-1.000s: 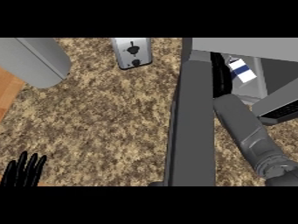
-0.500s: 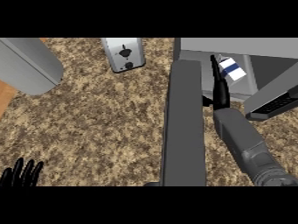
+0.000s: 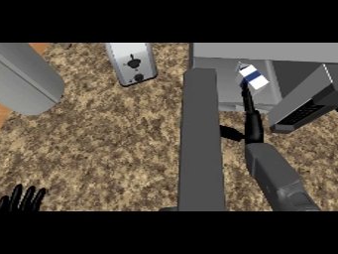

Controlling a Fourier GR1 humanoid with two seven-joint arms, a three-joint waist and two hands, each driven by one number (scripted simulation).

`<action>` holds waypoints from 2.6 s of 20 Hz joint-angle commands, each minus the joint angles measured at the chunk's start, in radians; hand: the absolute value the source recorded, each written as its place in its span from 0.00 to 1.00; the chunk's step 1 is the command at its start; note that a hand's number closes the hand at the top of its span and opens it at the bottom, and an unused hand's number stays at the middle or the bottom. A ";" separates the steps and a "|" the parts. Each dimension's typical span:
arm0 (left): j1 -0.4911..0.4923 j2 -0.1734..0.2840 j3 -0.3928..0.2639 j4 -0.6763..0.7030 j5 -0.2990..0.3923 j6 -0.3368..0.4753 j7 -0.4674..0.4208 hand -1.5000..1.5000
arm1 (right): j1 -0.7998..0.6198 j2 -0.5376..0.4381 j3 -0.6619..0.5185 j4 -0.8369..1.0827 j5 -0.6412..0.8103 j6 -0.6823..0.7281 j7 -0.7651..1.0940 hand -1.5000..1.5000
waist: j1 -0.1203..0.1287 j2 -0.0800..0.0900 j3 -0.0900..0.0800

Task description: Pick up the milk, place it into the microwave and close the microwave

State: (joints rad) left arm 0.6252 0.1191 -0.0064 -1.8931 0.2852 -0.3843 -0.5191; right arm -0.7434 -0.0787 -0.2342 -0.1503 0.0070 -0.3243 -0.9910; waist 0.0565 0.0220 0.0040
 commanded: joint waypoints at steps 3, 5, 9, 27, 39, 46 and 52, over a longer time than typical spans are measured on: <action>0.043 0.026 0.026 0.005 0.027 -0.042 0.006 0.00 | 0.079 0.020 -0.001 -0.011 -0.003 0.103 -0.109 0.00 | -0.025 -0.012 -0.002; 0.037 -0.016 -0.048 -0.047 -0.039 0.009 0.053 0.00 | 0.129 0.013 0.008 -0.003 0.004 0.146 -0.141 0.00 | -0.028 -0.012 -0.002; 0.019 -0.020 -0.060 0.018 -0.105 0.003 0.010 0.00 | 0.188 -0.001 0.040 -0.041 0.017 0.270 -0.130 0.00 | -0.048 -0.020 -0.003; -0.261 -0.011 -0.191 0.182 -0.266 -0.022 0.143 1.00 | 0.579 -0.159 0.046 -0.401 -0.057 0.397 -0.101 0.00 | -0.079 -0.026 -0.006; -0.476 -0.118 -0.327 0.315 -0.416 0.231 0.200 1.00 | 0.756 -0.272 -0.037 -0.552 -0.201 0.555 -0.047 0.00 | -0.065 -0.022 -0.004; -0.655 -0.119 -0.394 0.582 -0.495 0.204 0.200 1.00 | 0.769 -0.357 -0.049 -0.505 -0.217 0.655 -0.069 0.00 | -0.071 -0.020 -0.003; -0.781 -0.118 -0.511 0.742 -0.499 0.080 0.332 1.00 | 0.772 -0.378 -0.060 -0.567 -0.266 0.670 -0.016 0.00 | -0.088 -0.019 -0.004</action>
State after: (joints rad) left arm -0.0794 0.0100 -0.4540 -1.2510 -0.2080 -0.2521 -0.2545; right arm 0.0134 -0.4242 -0.2776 -0.7023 -0.2249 0.2281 -0.9675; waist -0.0227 0.0018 0.0008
